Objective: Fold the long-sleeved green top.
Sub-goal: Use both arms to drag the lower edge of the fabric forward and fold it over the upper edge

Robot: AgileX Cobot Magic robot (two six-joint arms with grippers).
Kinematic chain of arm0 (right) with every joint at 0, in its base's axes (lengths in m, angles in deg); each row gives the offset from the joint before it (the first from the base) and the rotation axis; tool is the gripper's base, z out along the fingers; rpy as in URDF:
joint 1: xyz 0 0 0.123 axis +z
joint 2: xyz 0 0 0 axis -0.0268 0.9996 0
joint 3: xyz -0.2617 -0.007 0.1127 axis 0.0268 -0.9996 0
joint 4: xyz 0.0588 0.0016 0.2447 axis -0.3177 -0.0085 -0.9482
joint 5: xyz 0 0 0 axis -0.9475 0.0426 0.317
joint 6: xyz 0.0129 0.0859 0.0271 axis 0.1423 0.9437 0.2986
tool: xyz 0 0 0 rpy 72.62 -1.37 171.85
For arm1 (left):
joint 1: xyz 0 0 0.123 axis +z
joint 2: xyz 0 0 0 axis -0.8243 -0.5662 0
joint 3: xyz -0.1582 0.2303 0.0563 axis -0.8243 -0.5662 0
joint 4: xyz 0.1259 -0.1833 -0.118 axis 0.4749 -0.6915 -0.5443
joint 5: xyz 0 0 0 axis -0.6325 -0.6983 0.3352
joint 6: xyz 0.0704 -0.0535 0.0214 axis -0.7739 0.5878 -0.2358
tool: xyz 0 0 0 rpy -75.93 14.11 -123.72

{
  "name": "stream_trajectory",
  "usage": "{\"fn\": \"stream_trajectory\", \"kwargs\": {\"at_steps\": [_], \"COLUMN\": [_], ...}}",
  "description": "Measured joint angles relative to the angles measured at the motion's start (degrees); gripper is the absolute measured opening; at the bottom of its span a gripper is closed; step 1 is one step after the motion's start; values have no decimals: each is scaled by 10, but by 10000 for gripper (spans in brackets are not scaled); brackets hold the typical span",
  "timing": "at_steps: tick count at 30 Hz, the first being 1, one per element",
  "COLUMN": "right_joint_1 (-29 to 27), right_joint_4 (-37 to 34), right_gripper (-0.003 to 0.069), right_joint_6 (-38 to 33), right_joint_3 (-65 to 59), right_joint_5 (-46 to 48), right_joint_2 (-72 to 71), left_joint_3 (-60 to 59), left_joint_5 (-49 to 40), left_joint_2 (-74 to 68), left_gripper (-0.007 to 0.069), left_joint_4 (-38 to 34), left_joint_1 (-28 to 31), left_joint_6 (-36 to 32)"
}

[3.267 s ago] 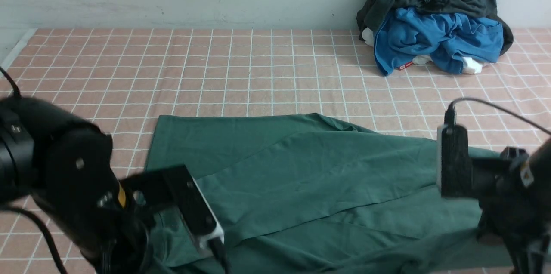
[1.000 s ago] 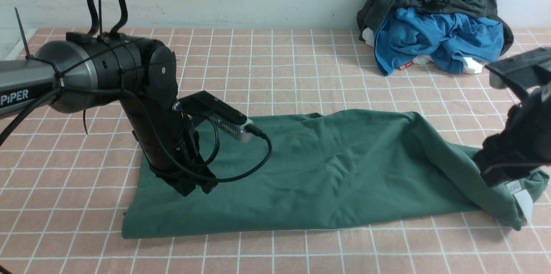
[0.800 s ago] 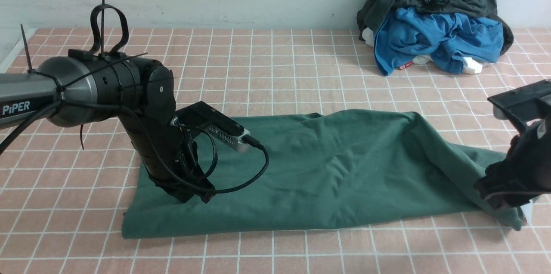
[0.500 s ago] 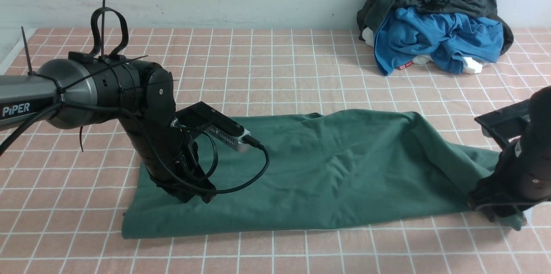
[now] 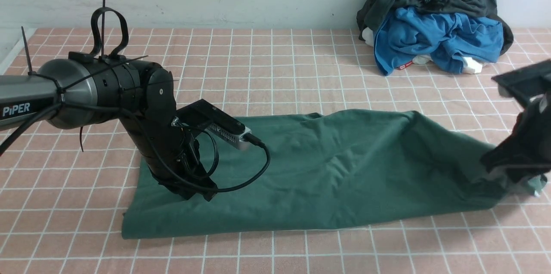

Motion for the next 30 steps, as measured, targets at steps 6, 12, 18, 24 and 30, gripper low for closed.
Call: {"fn": "stream_trajectory", "kwargs": {"at_steps": [6,12,18,24,30], "right_joint_1": [-79,-137,-155,-155,-155], "right_joint_4": [-61,-65,-66,-71,-68], "right_gripper": [23,23,31,143,329], "right_joint_6": [-57,-72,-82,-85,-70], "right_joint_3": [119,181,262,323,361], "right_joint_5": [49,53,55,57,56], "right_joint_2": [69,167,238,291,311], "left_joint_3": [0,0,0,0,0], "left_joint_5": [6,6,6,8,8], "left_joint_2": [0,0,0,0,0], "left_gripper": [-4,-4,-4,-4,-4], "left_joint_4": [2,11,12,13,13], "left_joint_1": [0,3,17,22,22], "left_joint_6": [0,0,0,0,0]}}
